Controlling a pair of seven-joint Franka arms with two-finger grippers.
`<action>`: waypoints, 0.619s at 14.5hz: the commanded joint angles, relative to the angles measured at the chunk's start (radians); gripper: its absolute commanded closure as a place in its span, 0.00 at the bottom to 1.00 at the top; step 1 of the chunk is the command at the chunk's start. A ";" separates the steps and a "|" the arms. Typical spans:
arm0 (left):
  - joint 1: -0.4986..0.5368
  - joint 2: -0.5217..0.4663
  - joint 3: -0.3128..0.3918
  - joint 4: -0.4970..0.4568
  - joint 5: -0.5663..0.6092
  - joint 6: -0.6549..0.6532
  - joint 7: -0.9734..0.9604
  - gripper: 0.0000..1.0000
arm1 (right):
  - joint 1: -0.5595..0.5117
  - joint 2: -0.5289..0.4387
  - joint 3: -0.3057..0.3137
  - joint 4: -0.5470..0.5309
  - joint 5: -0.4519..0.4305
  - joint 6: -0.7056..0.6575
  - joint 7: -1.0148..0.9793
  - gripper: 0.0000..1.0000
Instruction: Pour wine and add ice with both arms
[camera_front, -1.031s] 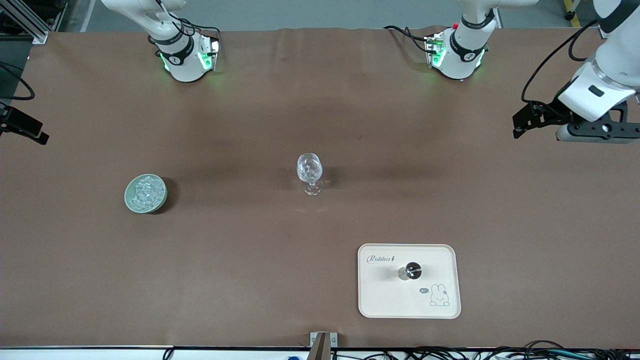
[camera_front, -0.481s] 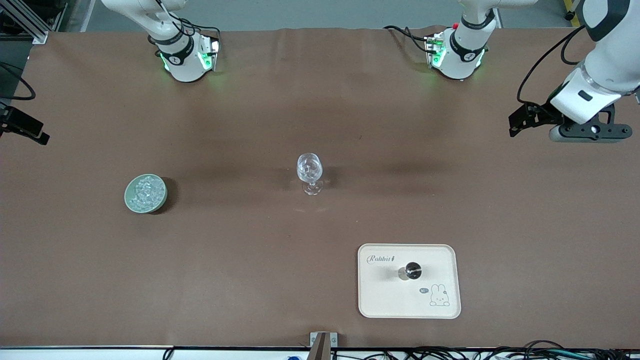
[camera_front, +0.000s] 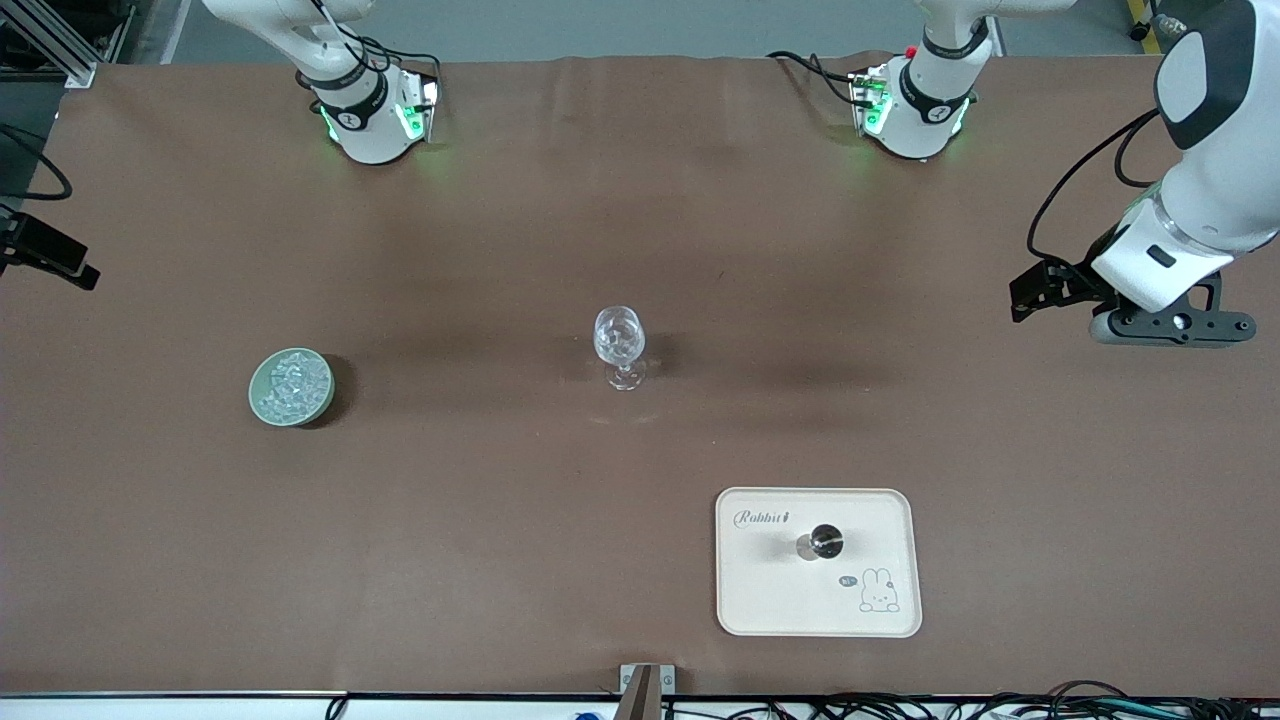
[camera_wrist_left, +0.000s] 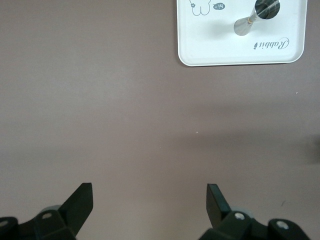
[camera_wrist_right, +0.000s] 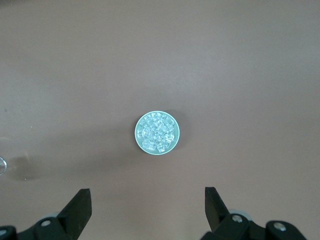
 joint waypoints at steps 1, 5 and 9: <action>-0.001 -0.005 -0.005 0.026 0.018 -0.014 -0.004 0.00 | 0.002 -0.030 0.005 -0.036 -0.016 0.007 0.000 0.00; -0.001 -0.005 -0.004 0.107 0.021 -0.081 -0.001 0.00 | 0.002 -0.030 0.005 -0.036 -0.016 0.005 0.000 0.00; -0.001 -0.010 -0.005 0.127 0.021 -0.113 -0.004 0.00 | 0.002 -0.030 0.005 -0.036 -0.016 0.004 0.000 0.00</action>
